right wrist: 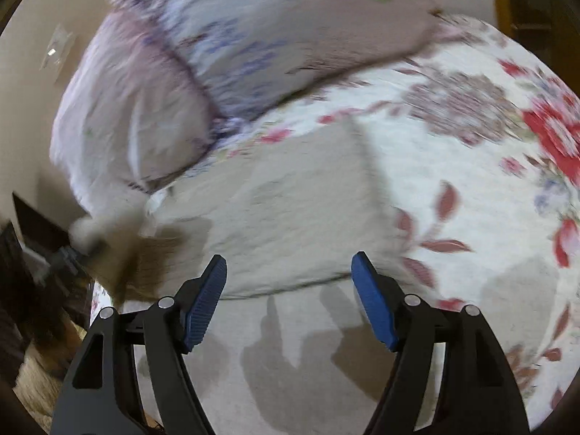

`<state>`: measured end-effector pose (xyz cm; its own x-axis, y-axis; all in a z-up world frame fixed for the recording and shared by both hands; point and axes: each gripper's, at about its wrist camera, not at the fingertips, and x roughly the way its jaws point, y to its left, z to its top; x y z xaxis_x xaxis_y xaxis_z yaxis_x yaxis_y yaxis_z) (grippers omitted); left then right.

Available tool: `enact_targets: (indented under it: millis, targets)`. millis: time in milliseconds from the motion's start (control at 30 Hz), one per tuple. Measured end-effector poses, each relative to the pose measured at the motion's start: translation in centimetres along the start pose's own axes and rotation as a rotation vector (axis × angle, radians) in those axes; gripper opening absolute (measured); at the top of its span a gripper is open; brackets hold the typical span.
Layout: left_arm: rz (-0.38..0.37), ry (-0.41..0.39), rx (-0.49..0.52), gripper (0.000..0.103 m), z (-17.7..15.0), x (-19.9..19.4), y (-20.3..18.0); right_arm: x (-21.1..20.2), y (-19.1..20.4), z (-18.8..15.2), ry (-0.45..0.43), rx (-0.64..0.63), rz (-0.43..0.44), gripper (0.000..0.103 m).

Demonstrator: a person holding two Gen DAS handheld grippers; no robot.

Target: Fold small clothes

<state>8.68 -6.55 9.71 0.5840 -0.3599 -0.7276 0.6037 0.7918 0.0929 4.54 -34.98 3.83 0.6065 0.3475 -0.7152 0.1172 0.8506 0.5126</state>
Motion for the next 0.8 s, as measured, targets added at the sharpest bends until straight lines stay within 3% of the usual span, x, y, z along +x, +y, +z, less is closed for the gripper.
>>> enact_targets:
  millis: [67,133,167,267,400,500,567,600,633,667,700,800]
  targets:
    - [0.033,0.023,0.01,0.017,-2.1,0.1,-1.6,-0.7,-1.5,-0.6,0.011,0.025,0.006,0.073]
    - [0.082,0.017,-0.067,0.062,-4.6,-1.7,-0.3,-1.5,-2.5,-1.3,0.02,0.023,-0.007,0.073]
    - [0.117,0.009,-0.126,0.068,-6.5,-3.0,1.1,-1.9,-3.1,-1.8,0.033,0.035,-0.004,0.074]
    - [0.19,0.03,-0.258,0.068,-9.8,-5.5,3.2,-0.9,-1.4,-1.2,0.067,0.026,0.109,0.067]
    - [0.266,0.016,-0.497,0.069,-13.1,-8.1,6.0,2.5,8.0,0.2,0.063,-0.179,0.186,0.061]
    - [0.275,0.052,-0.614,0.072,-15.3,-8.6,7.0,6.3,16.6,0.2,0.065,-0.389,0.137,0.059]
    - [0.273,0.07,-0.665,0.072,-16.9,-9.0,7.4,10.0,20.8,-0.3,0.099,-0.494,0.049,0.058]
    - [0.27,0.071,-0.686,0.072,-17.6,-9.3,7.7,11.8,21.8,-0.5,0.128,-0.512,0.01,0.052]
    - [0.27,0.072,-0.701,0.073,-18.1,-9.6,7.8,14.3,22.4,-0.5,0.17,-0.524,-0.057,0.022]
    - [0.268,0.075,-0.718,0.073,-18.9,-10.0,8.2,15.5,22.1,-0.6,0.195,-0.517,-0.097,0.005]
    - [0.267,0.078,-0.726,0.073,-19.3,-10.2,8.4,16.1,21.2,-0.2,0.197,-0.469,-0.106,0.005]
    - [0.245,0.068,-0.761,0.073,-20.6,-11.0,9.0,12.0,17.1,1.7,0.027,-0.25,-0.055,0.004]
